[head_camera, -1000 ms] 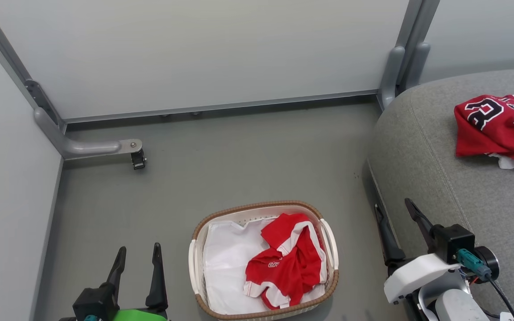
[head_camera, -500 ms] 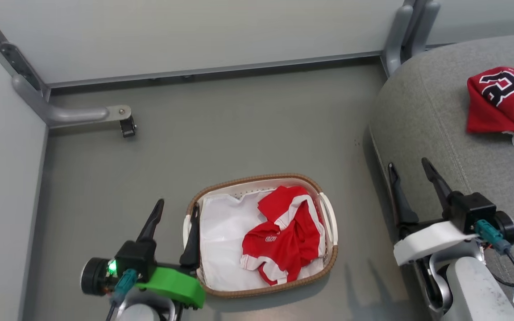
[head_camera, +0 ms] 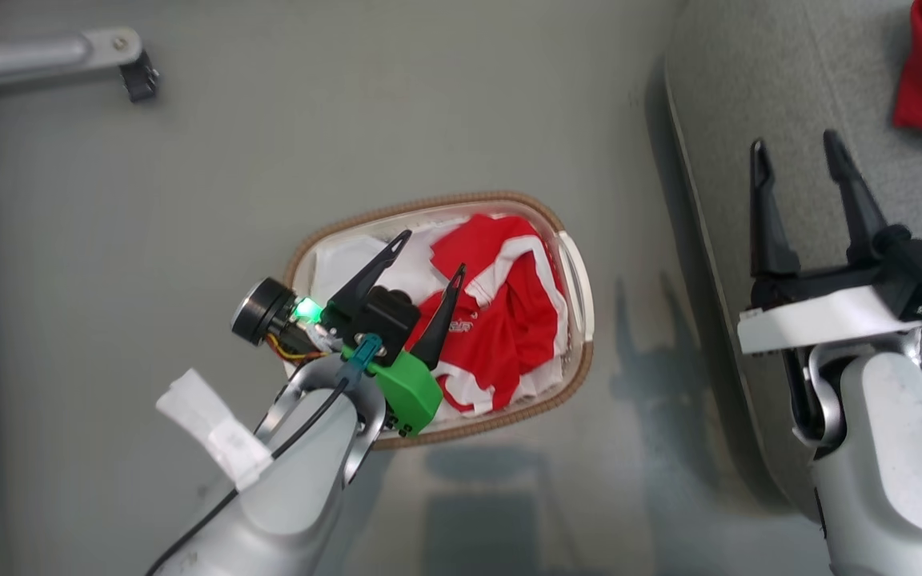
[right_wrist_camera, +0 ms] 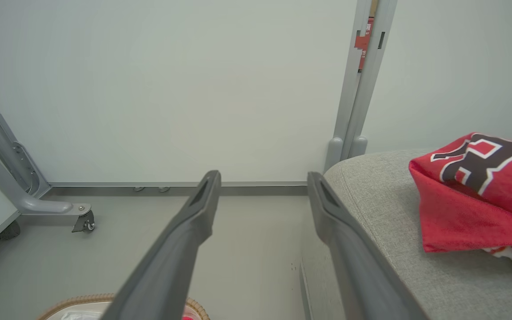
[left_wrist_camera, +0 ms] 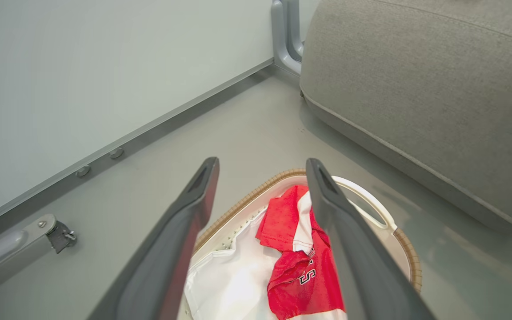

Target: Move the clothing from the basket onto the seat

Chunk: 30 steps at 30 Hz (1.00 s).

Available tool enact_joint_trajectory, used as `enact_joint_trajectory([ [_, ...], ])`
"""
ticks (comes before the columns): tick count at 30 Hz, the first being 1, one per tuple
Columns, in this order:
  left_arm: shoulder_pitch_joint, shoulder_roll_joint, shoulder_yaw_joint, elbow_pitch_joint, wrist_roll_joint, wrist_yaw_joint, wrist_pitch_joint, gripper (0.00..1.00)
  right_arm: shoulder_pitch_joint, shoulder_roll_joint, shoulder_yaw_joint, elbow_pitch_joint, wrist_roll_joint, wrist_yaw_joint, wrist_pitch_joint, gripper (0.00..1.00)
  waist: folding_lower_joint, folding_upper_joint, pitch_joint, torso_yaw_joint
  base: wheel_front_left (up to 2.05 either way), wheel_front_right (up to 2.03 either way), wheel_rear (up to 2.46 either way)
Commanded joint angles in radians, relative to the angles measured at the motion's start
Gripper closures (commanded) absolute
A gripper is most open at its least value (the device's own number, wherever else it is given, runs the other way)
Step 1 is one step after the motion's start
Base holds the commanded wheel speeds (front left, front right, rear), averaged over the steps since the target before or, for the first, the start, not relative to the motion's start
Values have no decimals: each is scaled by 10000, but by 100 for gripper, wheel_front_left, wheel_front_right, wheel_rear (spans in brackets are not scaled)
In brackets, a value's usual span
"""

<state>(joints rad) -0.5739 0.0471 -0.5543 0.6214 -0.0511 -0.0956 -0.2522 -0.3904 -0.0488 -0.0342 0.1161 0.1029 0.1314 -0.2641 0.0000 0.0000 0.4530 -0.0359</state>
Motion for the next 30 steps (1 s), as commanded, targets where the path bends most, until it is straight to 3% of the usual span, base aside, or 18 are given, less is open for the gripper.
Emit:
enact_joint_trajectory([
  [1, -436, 64, -211, 336, -4, 2, -36, 0, -258, -30, -23, -192, -17, -14, -6, 0, 0, 0, 1698, -742, 0, 0, 0],
  [10, -1787, 66, -1583, 2691, -708, -114, 653, 0, -917, -28, 404, -1455, 227, -14, -4, 0, 0, 0, 3092, -1445, 0, 0, 0],
  [19, -2424, 66, -2148, 3831, -1747, -183, 1339, 0, -1136, -25, 723, -2175, 524, -14, -6, 0, 0, 0, 3956, -1940, 0, 0, 0],
  [30, -3145, 66, -2299, 5196, -2215, 247, 1760, 0, -1344, -27, 905, -2570, 741, -14, -6, 0, 0, 0, 4507, -2337, 0, 0, 0],
])
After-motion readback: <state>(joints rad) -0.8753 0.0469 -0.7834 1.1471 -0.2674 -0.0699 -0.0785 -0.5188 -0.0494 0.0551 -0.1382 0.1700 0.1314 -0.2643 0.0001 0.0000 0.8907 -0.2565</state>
